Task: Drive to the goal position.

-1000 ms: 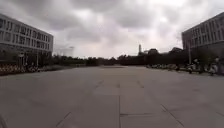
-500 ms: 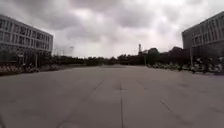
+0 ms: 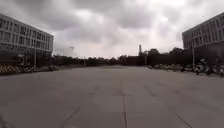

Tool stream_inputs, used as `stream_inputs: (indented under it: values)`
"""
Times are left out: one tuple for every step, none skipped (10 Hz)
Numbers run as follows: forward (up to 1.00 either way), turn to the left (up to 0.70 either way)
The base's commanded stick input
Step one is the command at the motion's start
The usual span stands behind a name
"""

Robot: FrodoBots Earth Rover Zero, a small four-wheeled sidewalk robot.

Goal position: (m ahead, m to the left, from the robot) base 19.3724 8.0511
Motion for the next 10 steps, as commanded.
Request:
stream_inputs:
  values:
    - [0.70, 0.00]
    - [0.70, 0.00]
    - [0.70, 0.00]
    - [0.70, 0.00]
    - [0.70, 0.00]
    - [0.70, 0.00]
    - [0.70, 0.00]
    - [0.70, 0.00]
    - [0.70, -0.01]
    - [0.70, -0.25]
